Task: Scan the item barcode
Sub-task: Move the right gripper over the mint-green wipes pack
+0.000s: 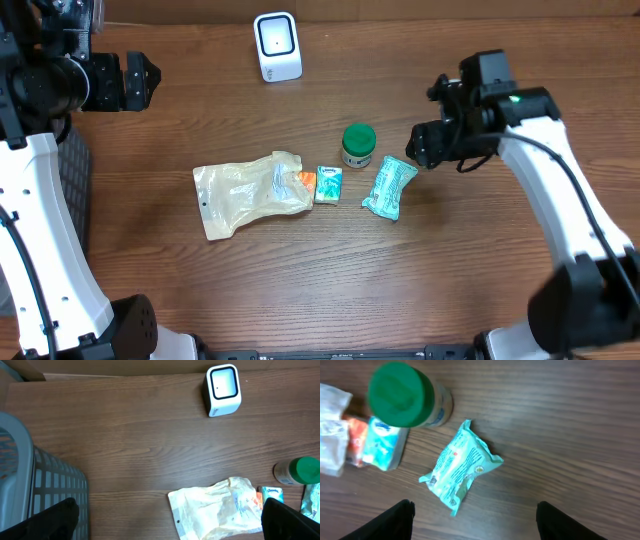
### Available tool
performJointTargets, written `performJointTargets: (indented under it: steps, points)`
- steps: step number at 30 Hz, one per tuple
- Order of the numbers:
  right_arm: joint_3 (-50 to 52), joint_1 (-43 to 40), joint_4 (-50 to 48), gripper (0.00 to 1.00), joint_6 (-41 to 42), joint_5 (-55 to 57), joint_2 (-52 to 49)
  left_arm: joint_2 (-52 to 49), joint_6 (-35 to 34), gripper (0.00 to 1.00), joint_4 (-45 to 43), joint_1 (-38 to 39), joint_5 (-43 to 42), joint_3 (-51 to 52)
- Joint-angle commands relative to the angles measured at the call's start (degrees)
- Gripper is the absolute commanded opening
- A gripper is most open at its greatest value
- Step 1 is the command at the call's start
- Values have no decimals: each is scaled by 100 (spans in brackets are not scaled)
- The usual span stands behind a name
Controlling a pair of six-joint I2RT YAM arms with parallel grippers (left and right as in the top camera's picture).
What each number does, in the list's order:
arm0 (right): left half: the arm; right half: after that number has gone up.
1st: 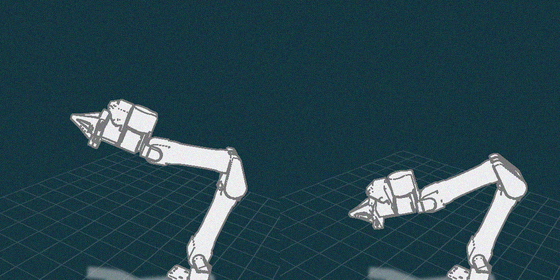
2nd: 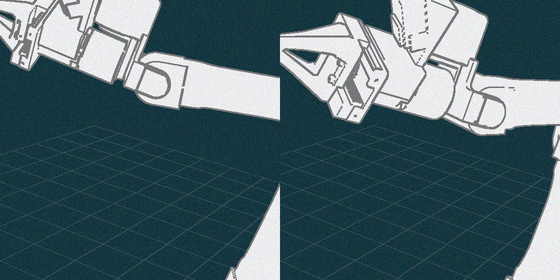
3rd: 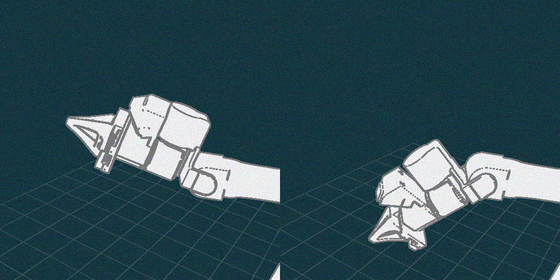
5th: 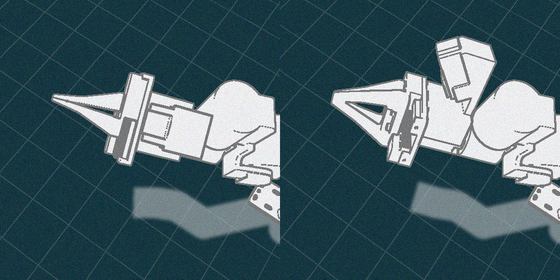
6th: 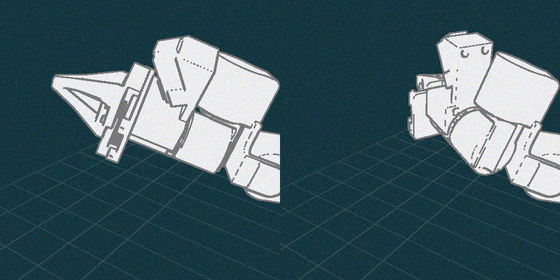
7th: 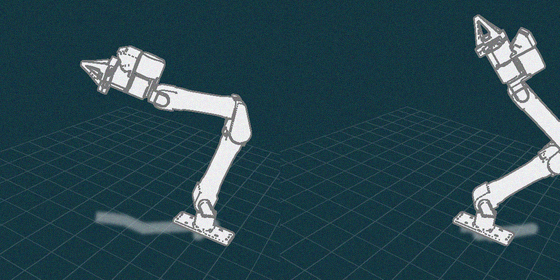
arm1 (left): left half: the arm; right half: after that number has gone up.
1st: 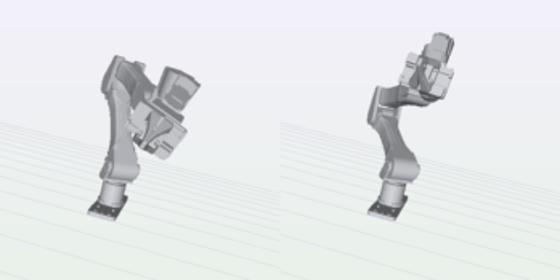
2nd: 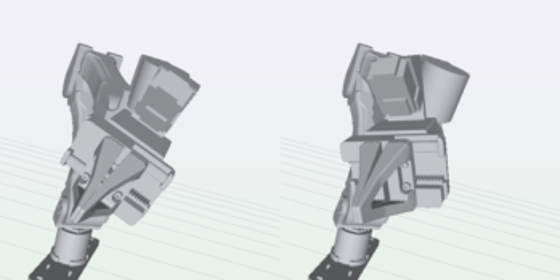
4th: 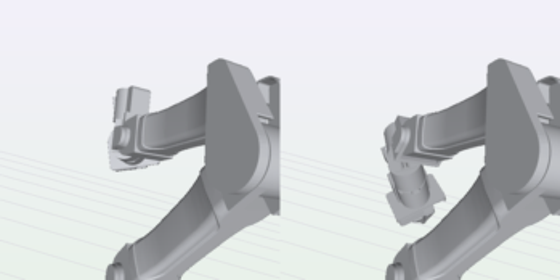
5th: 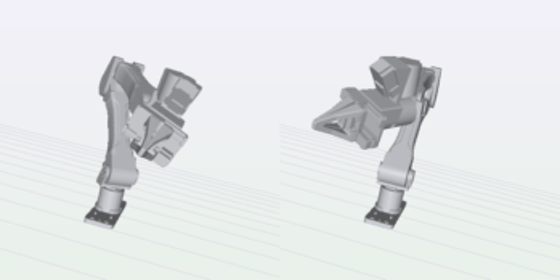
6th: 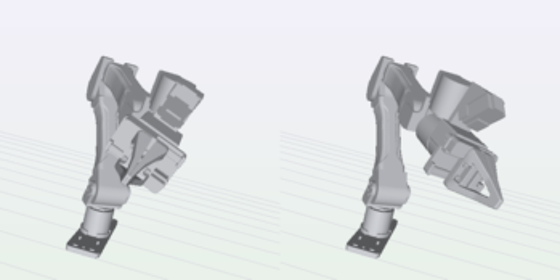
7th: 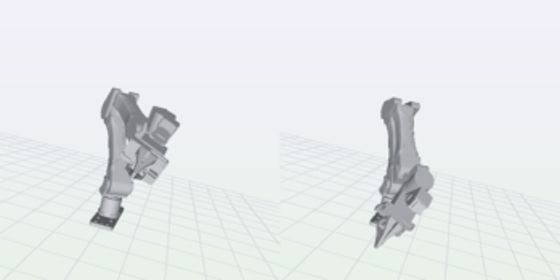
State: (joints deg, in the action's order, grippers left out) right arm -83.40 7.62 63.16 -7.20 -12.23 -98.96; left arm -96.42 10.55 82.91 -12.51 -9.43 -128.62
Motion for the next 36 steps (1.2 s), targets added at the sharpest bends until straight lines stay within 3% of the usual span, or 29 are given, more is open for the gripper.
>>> performJointTargets:
  steps: [1, 11, 16, 21, 24, 29, 32, 36]
  points:
    - [-120, -146, -42, 72, -402, -498, -367, 42, 83, 100, -9, -7, -68, -2]
    - [-2, -503, -807, 72, -527, -1241, -973, 42, 81, 100, -9, -7, -68, -2]
    - [20, -501, -1036, 66, -525, -1342, -1390, 42, 81, 100, -7, -7, -68, -2]
    - [20, -501, -988, 53, -470, -1388, -1681, 42, 83, 100, -9, -7, -68, -2]
    - [20, -501, -927, 41, -133, -1397, -1685, 42, 83, 100, -7, -7, -68, -2]
    - [92, -455, -704, 36, -9, -1397, -1690, 42, 83, 100, -7, -7, -68, -2]
    - [160, -448, -448, 29, 50, -1399, -1690, 42, 83, 100, -7, -7, -68, -2]
    - [160, -448, 101, 28, 269, -1399, -1690, 42, 83, 99, -7, -7, -68, -2]
